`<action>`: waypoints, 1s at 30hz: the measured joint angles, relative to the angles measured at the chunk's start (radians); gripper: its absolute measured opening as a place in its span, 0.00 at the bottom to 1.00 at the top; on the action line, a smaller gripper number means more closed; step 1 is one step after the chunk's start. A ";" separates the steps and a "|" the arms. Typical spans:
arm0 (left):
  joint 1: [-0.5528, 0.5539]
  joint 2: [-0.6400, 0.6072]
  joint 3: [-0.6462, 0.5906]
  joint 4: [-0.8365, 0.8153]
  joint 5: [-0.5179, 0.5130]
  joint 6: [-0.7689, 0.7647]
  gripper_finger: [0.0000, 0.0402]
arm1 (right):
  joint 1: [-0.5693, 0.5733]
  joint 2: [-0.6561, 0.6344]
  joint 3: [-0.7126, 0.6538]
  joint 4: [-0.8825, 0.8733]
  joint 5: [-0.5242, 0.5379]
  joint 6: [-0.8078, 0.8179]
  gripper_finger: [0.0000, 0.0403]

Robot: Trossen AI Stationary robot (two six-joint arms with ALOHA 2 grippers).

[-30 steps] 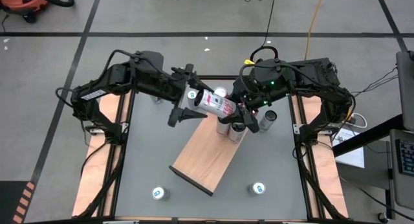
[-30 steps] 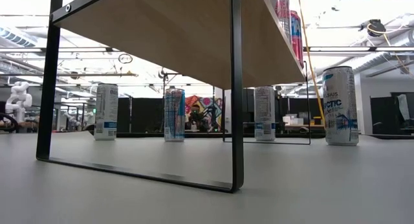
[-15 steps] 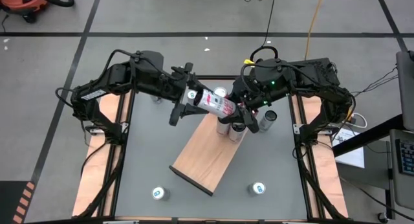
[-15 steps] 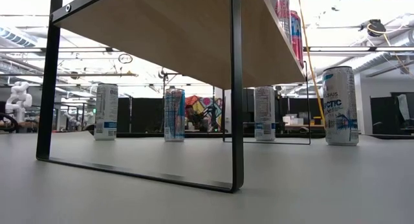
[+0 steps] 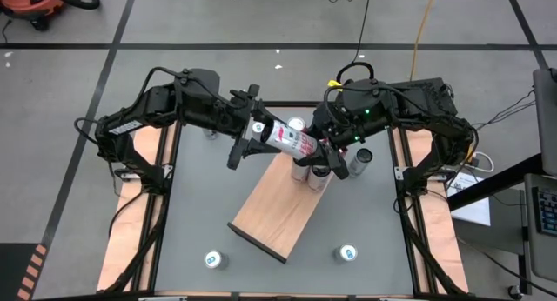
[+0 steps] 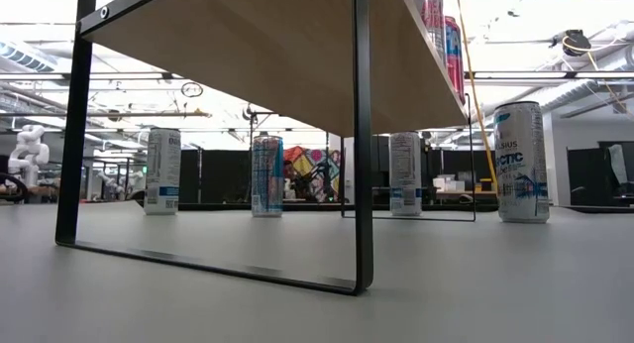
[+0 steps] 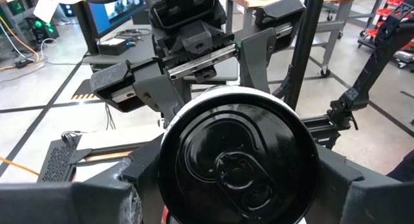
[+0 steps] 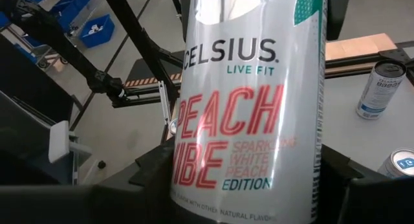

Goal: Place canned beverage on shelf
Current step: Put the white pink soda can on the shelf aligned with the other white pink soda cans

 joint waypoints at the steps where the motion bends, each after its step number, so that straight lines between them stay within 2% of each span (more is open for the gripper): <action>1: 0.000 0.000 0.000 0.000 0.000 0.000 0.64 | 0.000 0.000 0.000 0.000 0.000 0.000 0.57; 16: 0.000 -0.007 0.000 -0.003 0.005 -0.008 0.64 | 0.000 0.000 0.000 0.005 0.004 0.035 0.58; 25: 0.001 -0.008 0.000 -0.026 0.000 -0.010 0.64 | -0.002 0.000 0.000 -0.004 0.019 0.068 0.76; 30: 0.000 -0.008 0.000 -0.052 0.001 -0.008 0.64 | -0.001 -0.002 0.000 -0.011 0.007 0.079 0.81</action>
